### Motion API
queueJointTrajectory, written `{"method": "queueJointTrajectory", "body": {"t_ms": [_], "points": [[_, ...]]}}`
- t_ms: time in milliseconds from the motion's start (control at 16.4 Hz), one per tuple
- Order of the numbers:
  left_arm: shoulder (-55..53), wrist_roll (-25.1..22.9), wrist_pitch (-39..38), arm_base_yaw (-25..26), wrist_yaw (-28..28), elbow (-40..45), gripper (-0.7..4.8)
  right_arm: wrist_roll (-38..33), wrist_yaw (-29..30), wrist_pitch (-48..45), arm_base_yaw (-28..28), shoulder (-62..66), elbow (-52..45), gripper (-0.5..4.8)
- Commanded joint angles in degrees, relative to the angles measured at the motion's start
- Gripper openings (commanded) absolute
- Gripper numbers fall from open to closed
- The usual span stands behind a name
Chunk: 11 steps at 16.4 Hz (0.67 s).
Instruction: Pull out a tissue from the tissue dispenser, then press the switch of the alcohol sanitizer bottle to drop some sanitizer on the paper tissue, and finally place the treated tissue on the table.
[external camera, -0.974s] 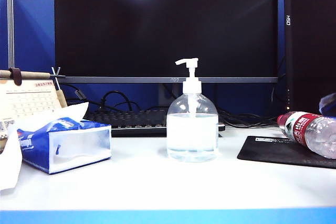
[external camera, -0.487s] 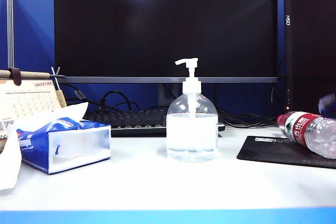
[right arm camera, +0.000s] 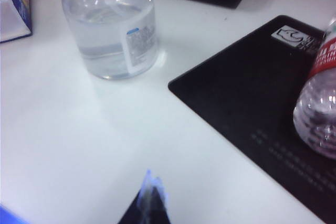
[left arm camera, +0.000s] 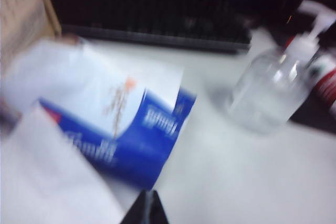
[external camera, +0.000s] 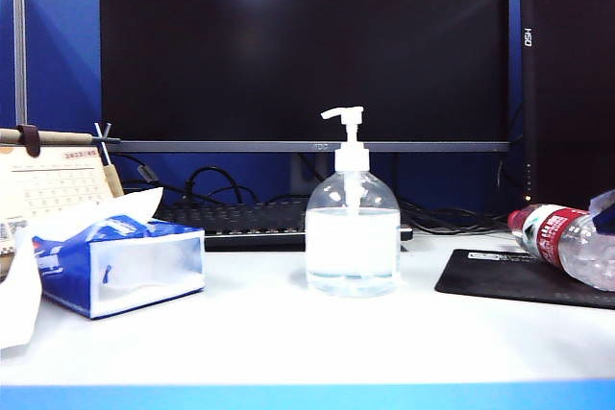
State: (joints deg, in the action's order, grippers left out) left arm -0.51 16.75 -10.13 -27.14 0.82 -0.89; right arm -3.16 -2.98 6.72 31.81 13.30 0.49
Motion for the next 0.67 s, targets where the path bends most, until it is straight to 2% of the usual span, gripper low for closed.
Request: {"method": "queueJointTrajectory", "body": {"t_ms": [61, 183, 304, 548, 670], "points": [[0.3, 0.2, 2.7, 9.0, -6.9, 0.3, -0.05, 0.2, 3.6, -0.9, 0.2, -13.6, -0.2, -0.01], [0.3, 0.2, 2.1, 15.1, -7.8, 0.3, -0.05, 0.2, 4.1, -8.6, -2.0, -12.7, -0.1, 0.0], [0.3, 0.2, 2.0, 20.7, -5.3, 0.3, -0.05, 0.2, 4.4, -12.3, -4.8, -13.2, -0.1, -0.01], [0.3, 0.2, 2.0, 21.9, -4.7, 0.3, -0.05, 0.2, 4.2, -11.9, -9.6, -13.2, -0.2, -0.01], [0.3, 0.2, 2.0, 21.9, -4.7, 0.3, -0.05, 0.2, 4.2, -11.4, -9.9, -13.2, -0.2, 0.0]]}}
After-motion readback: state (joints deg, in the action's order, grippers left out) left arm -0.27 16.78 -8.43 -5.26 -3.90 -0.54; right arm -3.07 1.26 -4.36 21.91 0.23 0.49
